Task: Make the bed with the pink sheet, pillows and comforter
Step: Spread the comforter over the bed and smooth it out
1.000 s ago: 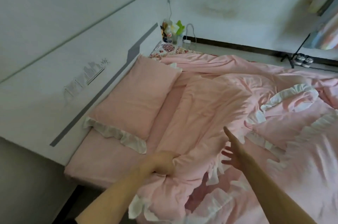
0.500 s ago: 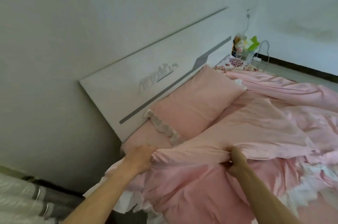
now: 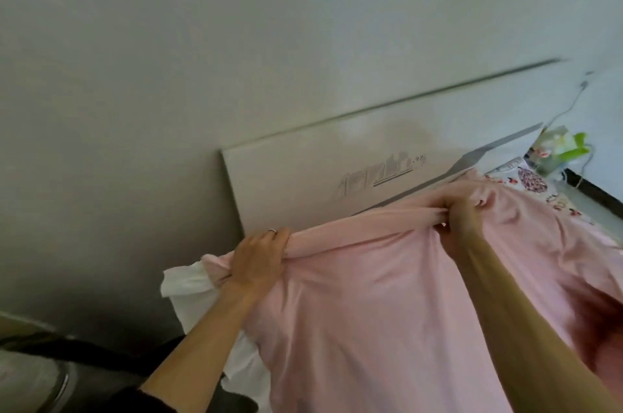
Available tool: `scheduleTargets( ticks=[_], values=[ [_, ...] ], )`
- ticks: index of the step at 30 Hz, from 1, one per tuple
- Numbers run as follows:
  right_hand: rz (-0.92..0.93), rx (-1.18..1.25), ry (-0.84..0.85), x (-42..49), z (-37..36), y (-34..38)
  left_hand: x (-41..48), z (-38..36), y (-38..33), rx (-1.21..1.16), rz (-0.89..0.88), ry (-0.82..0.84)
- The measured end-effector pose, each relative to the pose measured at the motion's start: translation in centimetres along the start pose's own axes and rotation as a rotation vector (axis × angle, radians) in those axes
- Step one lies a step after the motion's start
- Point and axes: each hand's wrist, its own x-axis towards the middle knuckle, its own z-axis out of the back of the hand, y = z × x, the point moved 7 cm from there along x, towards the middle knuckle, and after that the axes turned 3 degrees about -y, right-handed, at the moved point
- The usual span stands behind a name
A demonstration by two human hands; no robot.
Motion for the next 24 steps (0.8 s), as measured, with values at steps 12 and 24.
scheduleTargets(
  ticks=[12, 24],
  values=[
    [0.061, -1.201, 0.517, 8.5, -4.9, -25.8, -0.5, -23.0, 0.4, -0.253, 0.117, 0.385],
    [0.353, -1.760, 0.251, 11.1, 7.0, -28.8, -2.2, -35.0, 5.5, -0.120, 0.135, 0.401]
  ],
)
